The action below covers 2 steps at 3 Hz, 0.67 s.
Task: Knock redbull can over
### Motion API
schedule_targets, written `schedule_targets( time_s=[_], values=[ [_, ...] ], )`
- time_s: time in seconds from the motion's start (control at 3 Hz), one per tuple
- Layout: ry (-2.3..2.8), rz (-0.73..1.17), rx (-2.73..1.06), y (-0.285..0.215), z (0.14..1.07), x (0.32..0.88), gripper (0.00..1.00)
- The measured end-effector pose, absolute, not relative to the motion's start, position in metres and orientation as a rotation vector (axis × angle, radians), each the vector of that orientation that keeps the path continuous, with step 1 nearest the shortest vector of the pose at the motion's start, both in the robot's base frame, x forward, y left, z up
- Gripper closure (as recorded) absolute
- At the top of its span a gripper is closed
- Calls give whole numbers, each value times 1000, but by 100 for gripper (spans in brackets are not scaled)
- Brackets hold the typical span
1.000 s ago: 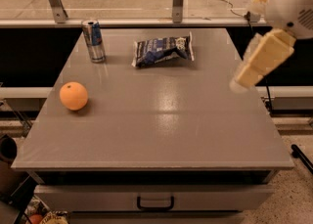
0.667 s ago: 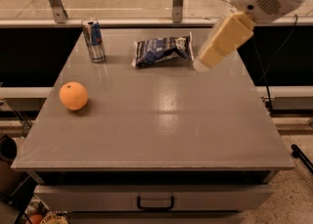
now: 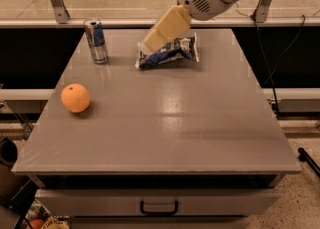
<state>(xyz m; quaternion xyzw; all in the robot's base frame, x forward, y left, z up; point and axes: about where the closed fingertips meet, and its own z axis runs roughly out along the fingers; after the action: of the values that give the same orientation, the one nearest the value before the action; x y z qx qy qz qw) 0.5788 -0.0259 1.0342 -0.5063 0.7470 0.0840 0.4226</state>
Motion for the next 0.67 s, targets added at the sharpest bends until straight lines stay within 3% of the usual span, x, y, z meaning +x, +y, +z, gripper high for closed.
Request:
schedule_targets(
  time_s=[0.33,0.67],
  values=[
    [1831,306,-1182,1,1022,613,0],
    [1831,306,-1184,1,1023,613,0]
  ],
)
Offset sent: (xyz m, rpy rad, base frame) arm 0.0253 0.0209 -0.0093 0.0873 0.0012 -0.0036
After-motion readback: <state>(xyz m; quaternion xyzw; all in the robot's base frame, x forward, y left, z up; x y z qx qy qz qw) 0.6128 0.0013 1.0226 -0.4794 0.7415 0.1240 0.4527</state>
